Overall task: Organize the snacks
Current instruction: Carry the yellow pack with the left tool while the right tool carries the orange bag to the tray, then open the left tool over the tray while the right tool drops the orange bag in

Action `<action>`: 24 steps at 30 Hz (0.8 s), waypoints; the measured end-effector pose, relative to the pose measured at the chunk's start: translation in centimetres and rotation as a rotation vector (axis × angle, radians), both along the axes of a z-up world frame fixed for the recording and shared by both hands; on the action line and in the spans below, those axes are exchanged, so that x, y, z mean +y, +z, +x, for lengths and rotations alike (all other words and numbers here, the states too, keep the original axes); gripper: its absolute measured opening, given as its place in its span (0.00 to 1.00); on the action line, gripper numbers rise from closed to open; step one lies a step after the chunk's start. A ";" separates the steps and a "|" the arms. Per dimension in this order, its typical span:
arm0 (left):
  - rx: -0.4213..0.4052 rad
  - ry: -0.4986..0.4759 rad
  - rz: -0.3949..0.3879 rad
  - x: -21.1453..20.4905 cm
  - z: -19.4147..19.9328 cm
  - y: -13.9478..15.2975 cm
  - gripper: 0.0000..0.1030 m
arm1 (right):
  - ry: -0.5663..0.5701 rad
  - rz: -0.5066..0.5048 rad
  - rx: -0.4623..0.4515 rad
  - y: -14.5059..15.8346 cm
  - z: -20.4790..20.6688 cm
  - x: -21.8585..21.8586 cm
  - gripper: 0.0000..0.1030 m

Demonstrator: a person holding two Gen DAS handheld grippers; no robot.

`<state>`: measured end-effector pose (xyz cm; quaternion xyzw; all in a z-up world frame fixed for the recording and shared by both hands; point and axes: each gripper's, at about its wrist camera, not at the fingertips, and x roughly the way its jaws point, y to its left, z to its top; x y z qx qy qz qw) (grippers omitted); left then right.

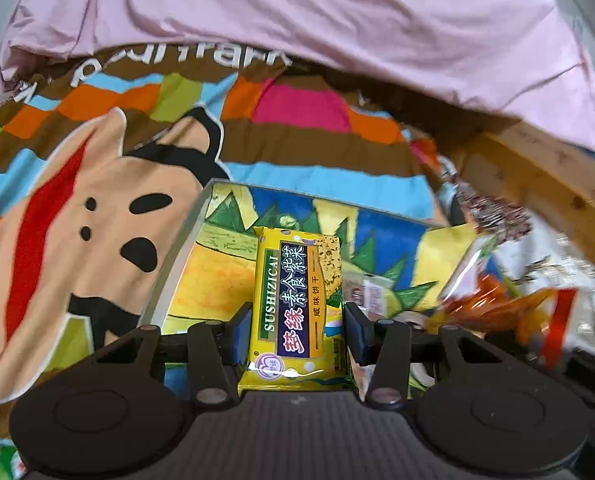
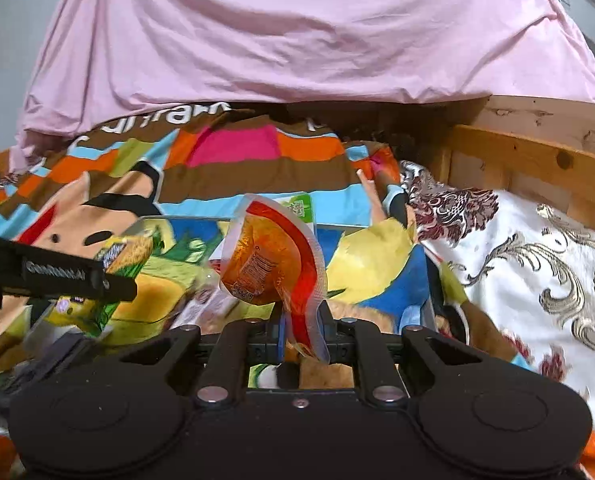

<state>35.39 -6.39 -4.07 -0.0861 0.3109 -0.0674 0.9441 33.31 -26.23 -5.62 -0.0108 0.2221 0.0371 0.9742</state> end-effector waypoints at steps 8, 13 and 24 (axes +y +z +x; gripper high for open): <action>0.096 0.039 0.046 -1.3 4.7 -2.7 0.49 | -0.020 -0.001 0.032 -1.3 2.5 -0.1 0.16; 0.147 0.080 0.082 -1.4 5.7 -3.5 0.50 | 0.009 0.013 0.033 -1.1 2.9 0.4 0.20; 0.154 0.096 0.058 -0.9 4.4 -2.6 0.70 | -0.004 0.051 0.041 -0.4 1.8 -0.1 0.40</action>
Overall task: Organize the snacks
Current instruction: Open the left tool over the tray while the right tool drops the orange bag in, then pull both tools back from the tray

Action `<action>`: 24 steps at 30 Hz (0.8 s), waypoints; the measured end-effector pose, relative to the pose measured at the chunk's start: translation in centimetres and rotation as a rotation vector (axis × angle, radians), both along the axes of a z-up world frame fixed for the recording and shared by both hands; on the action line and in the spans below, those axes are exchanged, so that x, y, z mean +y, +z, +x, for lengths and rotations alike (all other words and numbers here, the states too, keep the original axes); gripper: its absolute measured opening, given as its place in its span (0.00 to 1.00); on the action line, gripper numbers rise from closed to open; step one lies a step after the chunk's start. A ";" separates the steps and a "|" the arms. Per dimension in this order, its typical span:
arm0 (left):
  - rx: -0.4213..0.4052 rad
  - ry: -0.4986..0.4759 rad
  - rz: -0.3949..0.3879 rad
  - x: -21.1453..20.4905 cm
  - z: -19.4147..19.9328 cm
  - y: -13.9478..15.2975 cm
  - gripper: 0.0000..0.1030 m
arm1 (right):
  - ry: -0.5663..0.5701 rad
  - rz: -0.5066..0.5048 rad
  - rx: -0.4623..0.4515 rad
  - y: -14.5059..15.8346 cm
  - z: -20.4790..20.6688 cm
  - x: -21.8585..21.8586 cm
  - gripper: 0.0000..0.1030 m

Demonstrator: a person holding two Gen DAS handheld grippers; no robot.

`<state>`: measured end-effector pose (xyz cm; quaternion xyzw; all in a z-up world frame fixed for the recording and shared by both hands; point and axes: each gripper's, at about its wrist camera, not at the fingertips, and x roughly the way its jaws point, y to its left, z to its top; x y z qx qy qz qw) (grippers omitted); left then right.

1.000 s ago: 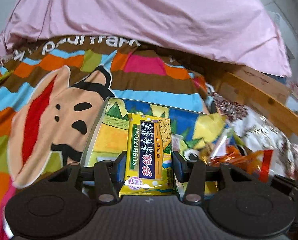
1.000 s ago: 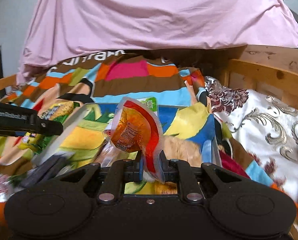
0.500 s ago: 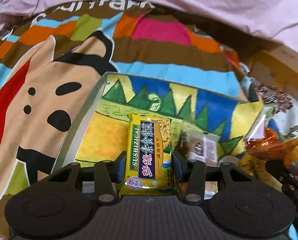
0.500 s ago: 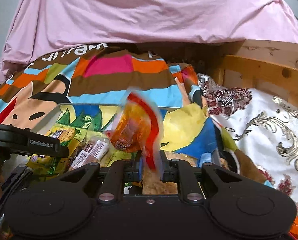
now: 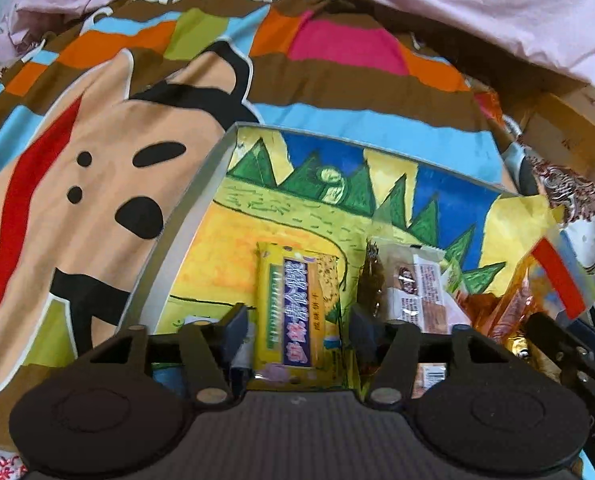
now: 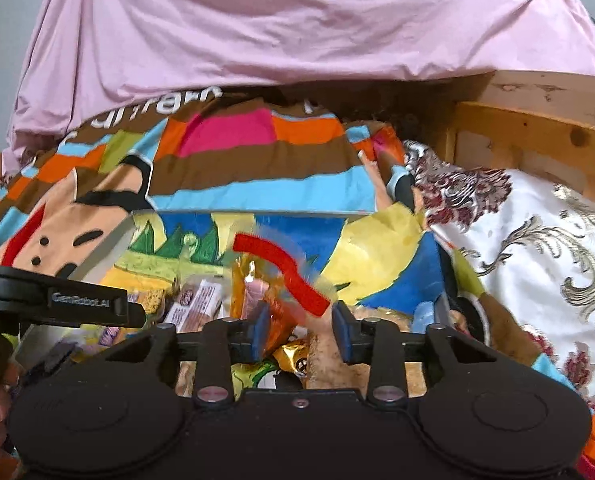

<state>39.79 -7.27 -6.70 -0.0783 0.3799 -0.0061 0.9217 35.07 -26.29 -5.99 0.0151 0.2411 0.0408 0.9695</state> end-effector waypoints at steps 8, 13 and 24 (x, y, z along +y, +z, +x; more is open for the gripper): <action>-0.095 0.011 -0.016 1.0 -3.6 3.3 0.92 | -0.009 0.071 -0.087 3.6 -3.9 -1.2 0.78; -0.168 0.024 -0.034 2.1 -7.4 5.8 0.98 | 0.017 0.064 -0.151 6.3 -7.2 -1.3 0.92; -0.339 0.040 0.021 3.8 -18.7 10.0 0.99 | 0.058 0.086 -0.210 8.9 -16.0 -1.5 0.99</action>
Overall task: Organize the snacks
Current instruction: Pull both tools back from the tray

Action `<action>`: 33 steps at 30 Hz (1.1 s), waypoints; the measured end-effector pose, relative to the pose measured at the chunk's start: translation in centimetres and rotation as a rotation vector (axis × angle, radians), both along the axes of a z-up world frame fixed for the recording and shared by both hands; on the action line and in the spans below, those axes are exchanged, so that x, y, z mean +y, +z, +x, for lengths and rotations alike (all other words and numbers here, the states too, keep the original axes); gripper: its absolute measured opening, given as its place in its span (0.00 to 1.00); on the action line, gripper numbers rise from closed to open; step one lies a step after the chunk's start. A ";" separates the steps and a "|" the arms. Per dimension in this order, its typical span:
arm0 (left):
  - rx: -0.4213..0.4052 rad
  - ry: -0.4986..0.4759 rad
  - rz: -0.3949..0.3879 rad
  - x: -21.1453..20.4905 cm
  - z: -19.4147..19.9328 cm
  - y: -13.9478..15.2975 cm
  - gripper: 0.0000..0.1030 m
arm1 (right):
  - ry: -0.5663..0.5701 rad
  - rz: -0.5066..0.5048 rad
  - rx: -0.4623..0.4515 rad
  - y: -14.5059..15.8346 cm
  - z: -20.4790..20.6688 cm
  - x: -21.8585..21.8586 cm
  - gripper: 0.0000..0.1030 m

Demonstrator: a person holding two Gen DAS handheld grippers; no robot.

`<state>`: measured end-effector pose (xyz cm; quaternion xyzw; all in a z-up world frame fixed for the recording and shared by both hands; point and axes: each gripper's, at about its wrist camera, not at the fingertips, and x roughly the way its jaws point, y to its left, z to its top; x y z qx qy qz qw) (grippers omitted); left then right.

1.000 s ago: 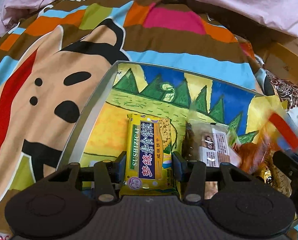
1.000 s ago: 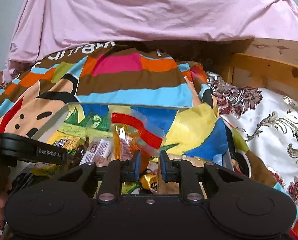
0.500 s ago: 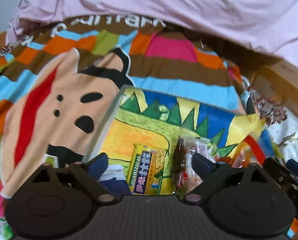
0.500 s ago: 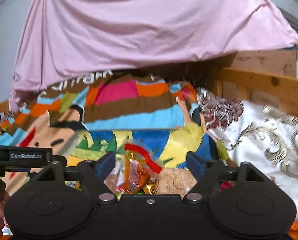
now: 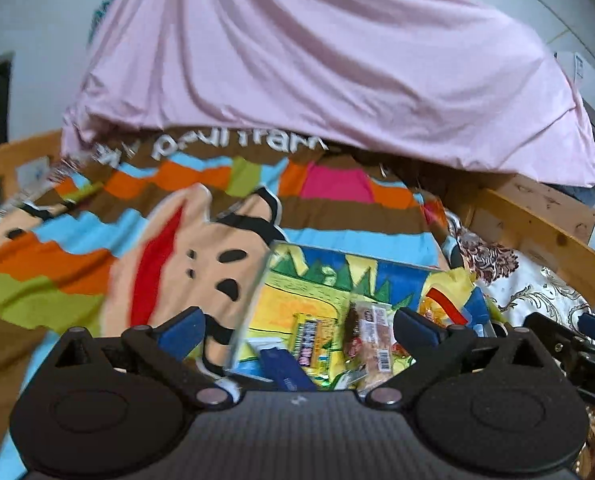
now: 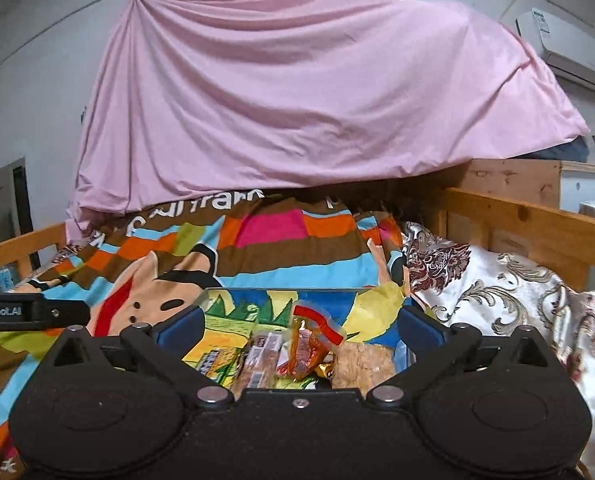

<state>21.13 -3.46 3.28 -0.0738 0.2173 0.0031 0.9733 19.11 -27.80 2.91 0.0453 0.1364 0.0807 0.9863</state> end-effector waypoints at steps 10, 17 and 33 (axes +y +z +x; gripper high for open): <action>-0.052 0.027 0.014 2.8 -8.4 0.3 1.00 | 0.063 0.000 -0.004 0.3 -7.7 1.2 0.99; -0.063 0.013 0.072 3.9 -12.7 -0.4 1.00 | 0.048 -0.029 -0.047 0.6 -11.2 1.4 0.99; 0.078 -0.022 0.115 4.0 -14.8 -4.0 1.00 | -0.127 -0.005 0.123 -1.5 -13.0 0.4 0.99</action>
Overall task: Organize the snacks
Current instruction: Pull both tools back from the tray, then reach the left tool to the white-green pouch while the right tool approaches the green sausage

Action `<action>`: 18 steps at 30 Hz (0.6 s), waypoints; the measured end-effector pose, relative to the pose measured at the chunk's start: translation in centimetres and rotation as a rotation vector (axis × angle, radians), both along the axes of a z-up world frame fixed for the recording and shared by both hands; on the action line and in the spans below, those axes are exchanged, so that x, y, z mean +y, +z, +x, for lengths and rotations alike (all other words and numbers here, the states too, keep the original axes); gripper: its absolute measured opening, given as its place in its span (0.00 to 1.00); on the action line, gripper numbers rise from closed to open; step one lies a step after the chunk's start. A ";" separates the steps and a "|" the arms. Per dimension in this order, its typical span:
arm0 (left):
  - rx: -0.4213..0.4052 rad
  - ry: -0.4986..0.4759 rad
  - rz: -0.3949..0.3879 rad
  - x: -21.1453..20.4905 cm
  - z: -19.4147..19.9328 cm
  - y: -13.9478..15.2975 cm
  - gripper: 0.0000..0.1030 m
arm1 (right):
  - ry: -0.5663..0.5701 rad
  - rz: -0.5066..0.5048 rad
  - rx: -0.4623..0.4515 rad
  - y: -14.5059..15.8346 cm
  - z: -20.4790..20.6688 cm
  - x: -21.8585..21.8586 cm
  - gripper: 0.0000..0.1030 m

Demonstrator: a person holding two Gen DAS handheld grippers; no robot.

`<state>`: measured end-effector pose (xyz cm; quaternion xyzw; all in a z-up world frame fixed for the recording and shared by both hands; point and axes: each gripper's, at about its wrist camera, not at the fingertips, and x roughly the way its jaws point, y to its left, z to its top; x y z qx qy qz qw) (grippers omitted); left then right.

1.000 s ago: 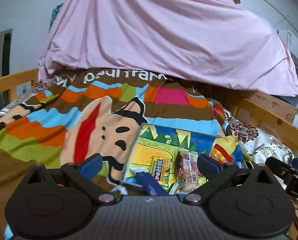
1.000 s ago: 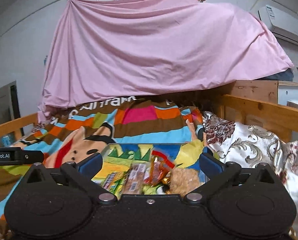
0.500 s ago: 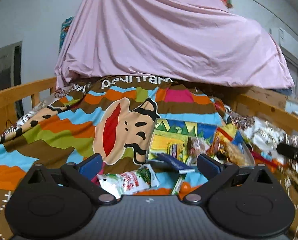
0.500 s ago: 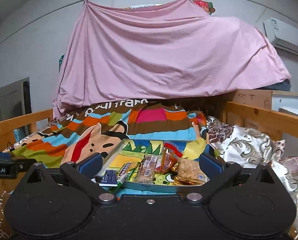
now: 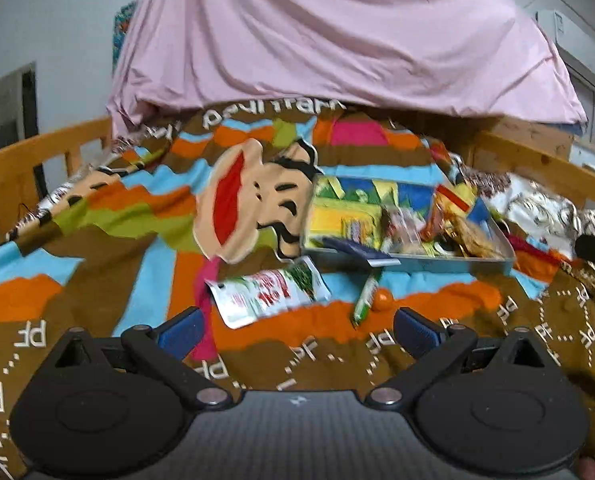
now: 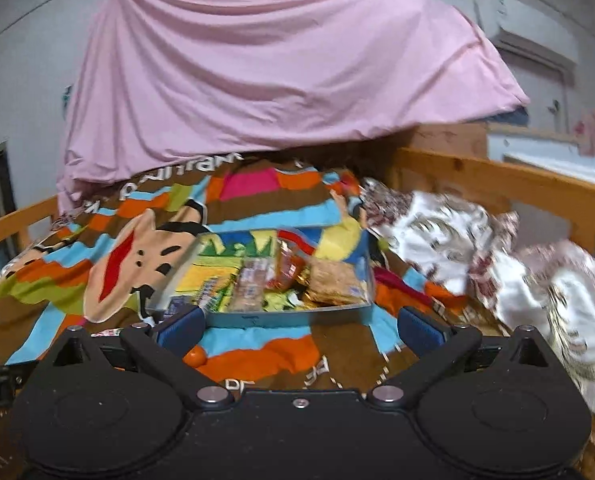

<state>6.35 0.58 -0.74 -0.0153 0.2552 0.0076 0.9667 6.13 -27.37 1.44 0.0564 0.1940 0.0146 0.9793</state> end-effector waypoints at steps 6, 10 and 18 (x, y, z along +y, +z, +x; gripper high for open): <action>0.014 -0.010 0.032 -0.4 -0.1 -0.2 1.00 | -0.041 0.026 0.076 -0.5 0.4 0.1 0.99; 0.057 0.004 -0.018 0.4 0.2 -0.2 1.00 | -0.032 0.008 0.116 -0.4 0.7 1.7 0.99; 0.141 0.110 -0.071 2.2 1.0 0.4 1.00 | -0.024 -0.047 0.155 1.1 0.6 5.7 0.99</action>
